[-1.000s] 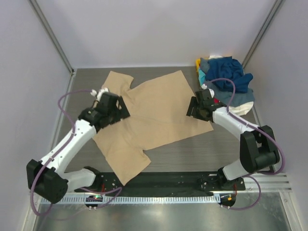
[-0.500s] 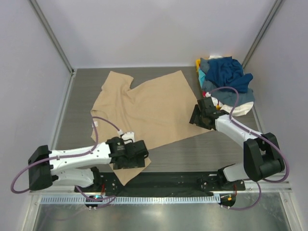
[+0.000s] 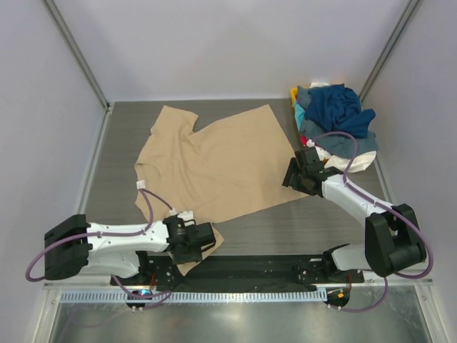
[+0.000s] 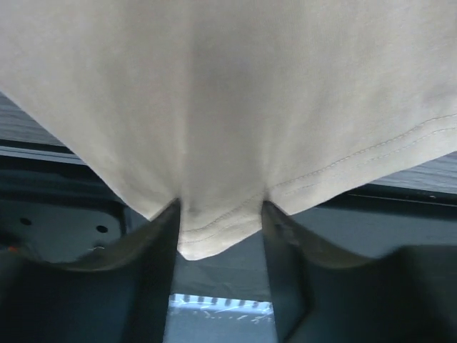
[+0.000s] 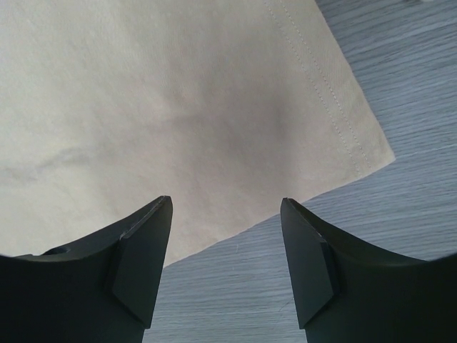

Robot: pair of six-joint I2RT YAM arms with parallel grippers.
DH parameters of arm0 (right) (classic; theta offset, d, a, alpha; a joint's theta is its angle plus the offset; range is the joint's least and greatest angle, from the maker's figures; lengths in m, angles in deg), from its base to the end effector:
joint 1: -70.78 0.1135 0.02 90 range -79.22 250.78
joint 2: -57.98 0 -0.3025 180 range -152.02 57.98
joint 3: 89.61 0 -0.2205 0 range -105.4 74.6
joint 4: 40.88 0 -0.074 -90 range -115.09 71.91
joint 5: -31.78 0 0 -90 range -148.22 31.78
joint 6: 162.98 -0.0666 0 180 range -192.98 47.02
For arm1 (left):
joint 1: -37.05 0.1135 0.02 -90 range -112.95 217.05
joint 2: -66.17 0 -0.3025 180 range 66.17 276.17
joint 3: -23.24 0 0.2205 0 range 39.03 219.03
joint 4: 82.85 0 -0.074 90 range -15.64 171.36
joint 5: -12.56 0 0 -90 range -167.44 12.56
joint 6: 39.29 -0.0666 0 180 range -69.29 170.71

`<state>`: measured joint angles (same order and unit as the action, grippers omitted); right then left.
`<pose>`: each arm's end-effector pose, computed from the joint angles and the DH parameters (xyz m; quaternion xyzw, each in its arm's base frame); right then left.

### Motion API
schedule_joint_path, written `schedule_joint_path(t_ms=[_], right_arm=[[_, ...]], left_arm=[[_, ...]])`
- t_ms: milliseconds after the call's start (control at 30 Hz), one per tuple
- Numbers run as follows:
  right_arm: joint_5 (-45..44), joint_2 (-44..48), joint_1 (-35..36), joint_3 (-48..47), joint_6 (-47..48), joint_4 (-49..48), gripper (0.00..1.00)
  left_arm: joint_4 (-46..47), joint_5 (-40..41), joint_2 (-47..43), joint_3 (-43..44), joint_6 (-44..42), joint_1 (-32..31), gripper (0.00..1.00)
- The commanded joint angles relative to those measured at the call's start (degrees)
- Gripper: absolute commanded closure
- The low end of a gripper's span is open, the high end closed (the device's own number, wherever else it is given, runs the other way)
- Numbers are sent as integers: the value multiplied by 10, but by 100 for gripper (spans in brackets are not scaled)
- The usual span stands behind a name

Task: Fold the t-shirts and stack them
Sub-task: Fold the tshirt

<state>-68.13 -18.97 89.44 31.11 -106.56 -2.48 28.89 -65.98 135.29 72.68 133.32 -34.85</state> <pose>0.2308 0.0658 0.2254 0.1487 0.9416 0.0538 0.2974 0.0514 -0.1145 0.1827 -0.0946 0.9903 0.0046 0.1013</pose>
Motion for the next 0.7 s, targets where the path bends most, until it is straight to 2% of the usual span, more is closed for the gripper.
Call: schedule_joint_path(t_ms=[0,33,100,133,267,333,467,567,667], right_arm=[[-4,15,2,-3,-7,3,32],[-4,13,2,-3,-7,4,32],[-4,11,2,-5,-9,4,34],[-3,11,2,-3,-10,5,34],[-5,7,2,3,-15,5,35],[-29,18,-1,9,-20,7,35],[-49,59,-26,39,-41,13,36],[-63,94,-41,55,-63,24,35],[-95,130,-48,74,-87,33,33]], left_arm=[[35,-4,4,-31,12,-3,60],[28,0,-1,-30,9,-2,79],[-2,37,-9,-13,5,-2,97],[-53,58,-14,-3,4,-1,100],[-140,110,-79,28,-14,25,100],[-177,131,-114,34,-30,60,100],[-235,174,-198,75,-25,87,100],[-250,191,-270,80,10,123,100],[-263,210,-305,89,16,133,100]])
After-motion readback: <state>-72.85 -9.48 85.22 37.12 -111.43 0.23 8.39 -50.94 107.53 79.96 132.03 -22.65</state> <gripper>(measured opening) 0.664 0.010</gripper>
